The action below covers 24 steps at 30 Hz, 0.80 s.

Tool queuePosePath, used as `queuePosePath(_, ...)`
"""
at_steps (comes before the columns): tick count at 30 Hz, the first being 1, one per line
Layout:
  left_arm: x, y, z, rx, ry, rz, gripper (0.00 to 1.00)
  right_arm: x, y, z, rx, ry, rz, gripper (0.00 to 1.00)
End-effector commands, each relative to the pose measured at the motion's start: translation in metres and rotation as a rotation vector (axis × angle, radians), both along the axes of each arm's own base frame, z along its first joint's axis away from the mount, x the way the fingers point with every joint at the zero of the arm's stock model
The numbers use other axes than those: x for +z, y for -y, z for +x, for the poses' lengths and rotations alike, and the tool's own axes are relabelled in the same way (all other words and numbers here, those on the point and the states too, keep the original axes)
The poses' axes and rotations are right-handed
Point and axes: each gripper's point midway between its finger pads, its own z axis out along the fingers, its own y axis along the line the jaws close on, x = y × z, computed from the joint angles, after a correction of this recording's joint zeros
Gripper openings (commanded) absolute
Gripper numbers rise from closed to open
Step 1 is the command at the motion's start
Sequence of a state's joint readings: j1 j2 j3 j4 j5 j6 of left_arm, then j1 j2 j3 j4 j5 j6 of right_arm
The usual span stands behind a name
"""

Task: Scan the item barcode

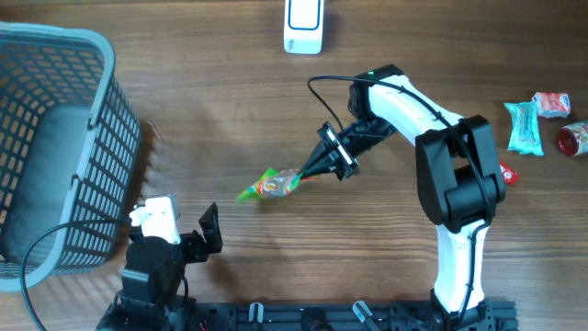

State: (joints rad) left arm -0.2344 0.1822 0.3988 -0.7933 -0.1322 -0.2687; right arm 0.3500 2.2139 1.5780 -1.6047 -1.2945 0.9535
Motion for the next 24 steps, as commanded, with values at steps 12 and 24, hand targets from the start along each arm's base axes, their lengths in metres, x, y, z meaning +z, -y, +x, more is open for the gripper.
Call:
queuePosePath(12, -0.001, 0.000, 0.000, 0.005, 0.002, -0.007, 1.00, 0.028, -0.007, 0.030, -0.170, -0.215, 0.020, 0.04)
queuePosePath(24, -0.001, 0.000, 0.000, 0.005, 0.002, -0.007, 1.00, 0.037, -0.009, 0.056, -0.224, -0.182, 0.139, 0.04)
